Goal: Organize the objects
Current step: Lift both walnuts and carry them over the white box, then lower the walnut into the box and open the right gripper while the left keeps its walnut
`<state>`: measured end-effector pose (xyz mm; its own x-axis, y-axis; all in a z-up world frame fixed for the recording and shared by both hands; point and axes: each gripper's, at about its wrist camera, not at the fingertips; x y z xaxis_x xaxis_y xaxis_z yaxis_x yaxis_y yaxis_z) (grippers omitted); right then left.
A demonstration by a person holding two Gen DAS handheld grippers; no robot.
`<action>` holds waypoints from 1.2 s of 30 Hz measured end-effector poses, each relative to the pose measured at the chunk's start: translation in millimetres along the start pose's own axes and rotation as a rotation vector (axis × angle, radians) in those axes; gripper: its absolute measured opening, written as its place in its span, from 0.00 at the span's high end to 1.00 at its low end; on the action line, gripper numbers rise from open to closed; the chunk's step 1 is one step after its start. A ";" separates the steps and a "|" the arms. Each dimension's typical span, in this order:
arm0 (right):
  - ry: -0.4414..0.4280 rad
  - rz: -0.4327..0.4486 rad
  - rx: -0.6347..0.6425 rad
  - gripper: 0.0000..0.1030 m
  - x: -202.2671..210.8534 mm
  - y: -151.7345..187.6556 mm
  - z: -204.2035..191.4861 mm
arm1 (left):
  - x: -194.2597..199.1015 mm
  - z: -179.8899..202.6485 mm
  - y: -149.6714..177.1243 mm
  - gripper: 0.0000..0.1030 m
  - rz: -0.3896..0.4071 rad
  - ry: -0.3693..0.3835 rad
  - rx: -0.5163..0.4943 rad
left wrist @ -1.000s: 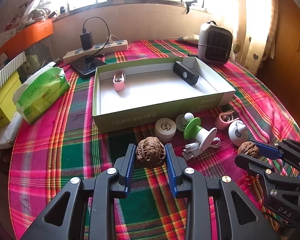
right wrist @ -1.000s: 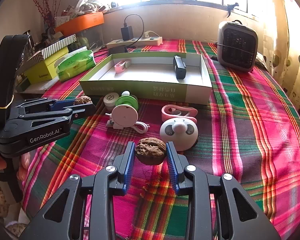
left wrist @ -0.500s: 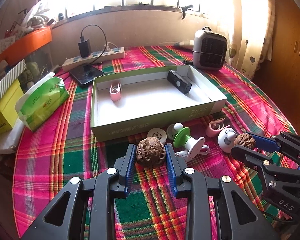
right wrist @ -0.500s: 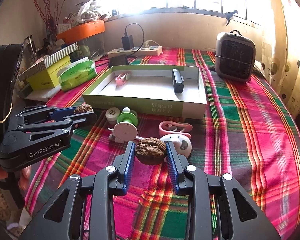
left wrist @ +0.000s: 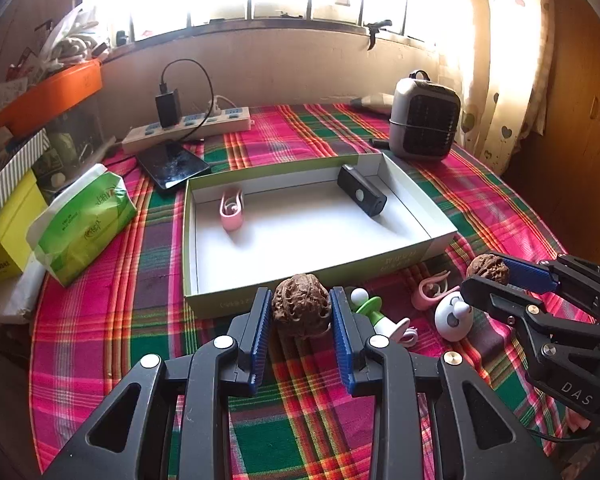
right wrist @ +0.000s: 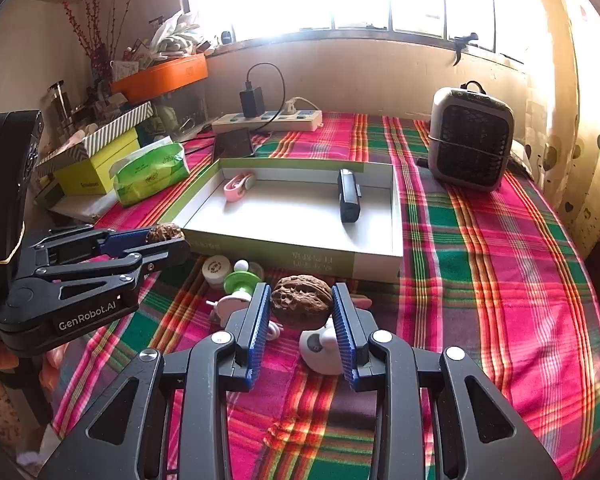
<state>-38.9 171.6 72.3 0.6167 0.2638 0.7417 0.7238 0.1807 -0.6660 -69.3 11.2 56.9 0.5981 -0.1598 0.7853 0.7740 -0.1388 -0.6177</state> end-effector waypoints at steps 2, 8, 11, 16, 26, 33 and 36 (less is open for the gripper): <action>0.000 0.000 0.002 0.68 -2.2 -5.6 1.6 | -1.9 0.1 -4.5 0.74 0.002 -0.001 -0.005; -0.009 -0.011 0.008 0.68 -12.2 -21.7 6.0 | -10.4 -2.2 -17.9 0.74 -0.005 0.007 -0.010; -0.007 -0.024 0.020 0.68 -20.6 -31.1 7.5 | -16.2 -3.7 -25.1 0.74 -0.009 0.009 -0.011; -0.004 -0.034 0.036 0.68 -33.3 -45.9 9.5 | -28.5 -11.5 -37.8 0.74 -0.021 0.034 0.002; 0.007 -0.063 0.073 0.68 -64.1 -79.9 16.8 | -52.7 -20.9 -62.4 0.74 -0.034 0.023 0.002; 0.009 -0.098 0.094 0.68 -87.2 -95.0 16.7 | -72.3 -27.4 -75.4 0.74 -0.056 0.030 0.006; 0.004 -0.106 0.098 0.68 -95.7 -102.5 16.7 | -81.2 -29.7 -79.5 0.74 -0.069 0.037 0.013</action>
<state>-177.3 143.6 68.3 0.5399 0.2346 0.8084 0.7512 0.2990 -0.5885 -185.6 6.2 41.0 0.5357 -0.1865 0.8236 0.8156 -0.1385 -0.5618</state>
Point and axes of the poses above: each gripper's, at about its wrist camera, not at the fingertips, and x roughly against the way its jaws point, z to its right, y to its underside, and after that the axes turned 6 degrees about -z, right-handed
